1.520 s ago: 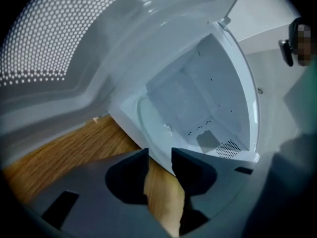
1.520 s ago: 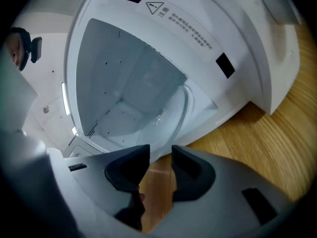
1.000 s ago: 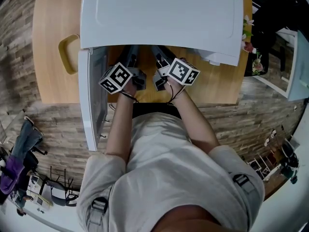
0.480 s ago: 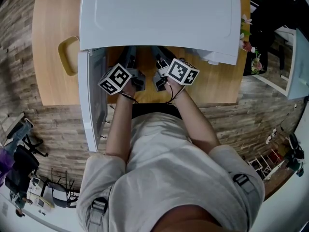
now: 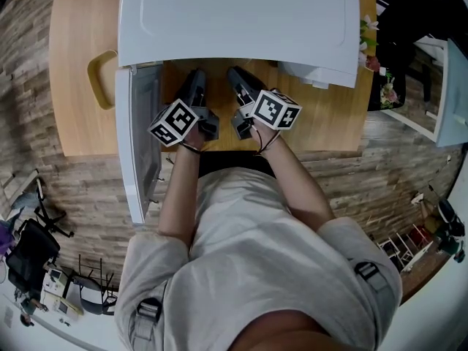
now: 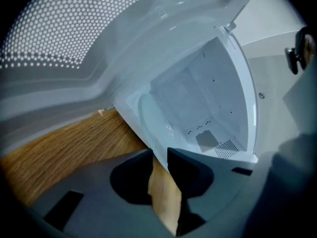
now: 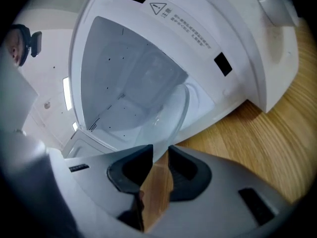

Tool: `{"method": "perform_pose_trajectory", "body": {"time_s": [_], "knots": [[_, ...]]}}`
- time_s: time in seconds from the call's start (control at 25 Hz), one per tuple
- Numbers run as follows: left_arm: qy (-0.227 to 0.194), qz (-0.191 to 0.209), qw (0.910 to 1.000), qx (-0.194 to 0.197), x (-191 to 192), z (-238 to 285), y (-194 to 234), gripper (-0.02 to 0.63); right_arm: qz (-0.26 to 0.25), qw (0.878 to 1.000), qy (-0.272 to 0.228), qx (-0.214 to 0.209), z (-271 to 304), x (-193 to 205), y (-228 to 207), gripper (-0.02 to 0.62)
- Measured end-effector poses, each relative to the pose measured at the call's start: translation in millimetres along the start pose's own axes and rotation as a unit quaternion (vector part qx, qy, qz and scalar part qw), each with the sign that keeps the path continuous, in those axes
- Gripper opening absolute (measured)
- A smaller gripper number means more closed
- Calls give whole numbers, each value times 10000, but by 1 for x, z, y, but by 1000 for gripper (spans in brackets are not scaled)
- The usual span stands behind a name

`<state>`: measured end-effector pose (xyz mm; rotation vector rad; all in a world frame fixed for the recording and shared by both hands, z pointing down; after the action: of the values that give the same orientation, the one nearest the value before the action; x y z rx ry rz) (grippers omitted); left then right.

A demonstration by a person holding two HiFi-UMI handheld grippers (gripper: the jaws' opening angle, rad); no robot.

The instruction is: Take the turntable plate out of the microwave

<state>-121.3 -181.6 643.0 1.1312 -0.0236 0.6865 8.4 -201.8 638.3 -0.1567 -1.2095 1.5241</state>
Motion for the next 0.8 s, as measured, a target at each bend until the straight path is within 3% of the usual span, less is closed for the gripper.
{"method": "perform_pose_trajectory", "body": {"time_s": [0.56,0.68,0.8], "knots": [[62,298,9995,58,15,-5,3,128,-330,9994,26,46,-10,11,-11,120],[-95,132,9999,57,8,-5,7,167,-274,9996,22,90,-9,10,-17,172],[-169,122,9997,87,0,1,6,175,-180,9998,-38,92,-5,3,-20,183]]}}
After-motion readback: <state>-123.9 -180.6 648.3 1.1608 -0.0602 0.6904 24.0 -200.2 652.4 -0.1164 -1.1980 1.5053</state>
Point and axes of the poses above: the fingertips, and each gripper's own axes: z forward along the fingers, y to its left, x out of its underside, the point moved 2 cm from there along -z, backward along the fingers, and after that the axes turned 4 degrees about -z, right-handed, at the moved point
